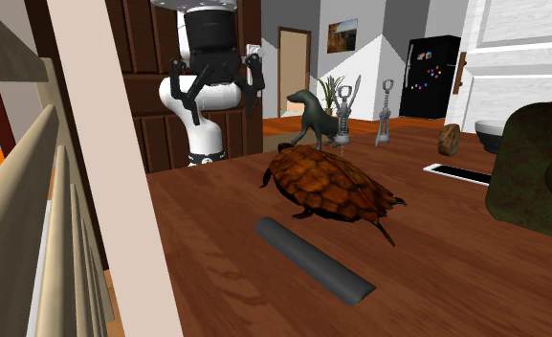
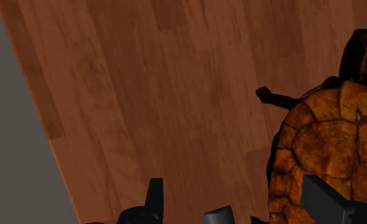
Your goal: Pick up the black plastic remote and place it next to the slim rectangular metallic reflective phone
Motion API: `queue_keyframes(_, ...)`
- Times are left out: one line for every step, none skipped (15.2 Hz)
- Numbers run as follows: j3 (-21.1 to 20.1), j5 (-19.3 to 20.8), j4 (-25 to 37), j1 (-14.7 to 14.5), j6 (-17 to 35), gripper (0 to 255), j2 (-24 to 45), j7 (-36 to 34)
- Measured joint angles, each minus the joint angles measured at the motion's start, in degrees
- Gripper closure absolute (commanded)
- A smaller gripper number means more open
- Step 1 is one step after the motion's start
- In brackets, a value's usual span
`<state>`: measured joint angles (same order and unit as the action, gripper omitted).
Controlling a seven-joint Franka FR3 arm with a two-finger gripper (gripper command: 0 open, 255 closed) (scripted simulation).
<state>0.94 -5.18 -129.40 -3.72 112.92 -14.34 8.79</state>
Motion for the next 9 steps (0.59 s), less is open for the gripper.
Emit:
queue_keyframes(-0.2,-0.1,0.7,-0.2,1.2,0,1.9,0.3)
queue_keyframes(-0.3,-0.1,2.4,-0.4,2.0,0,4.3,0.7)
queue_keyframes(-0.6,-0.3,3.4,-0.7,3.2,0,6.5,0.7)
queue_keyframes(-0.8,-0.3,5.2,-0.9,4.0,0,9.0,1.1)
queue_keyframes(-0.9,-0.3,6.5,-1.1,4.7,0,11.0,1.5)
queue_keyframes(-1.0,-0.3,8.0,-1.2,5.1,0,12.9,1.6)
queue_keyframes(-1.2,-0.2,10.5,-1.4,5.4,0,15.6,1.9)
queue_keyframes(-1.4,-0.2,11.7,-1.6,6.0,0,17.3,2.1)
queue_keyframes(-1.7,-0.2,13.8,-1.9,6.6,0,20.0,2.0)
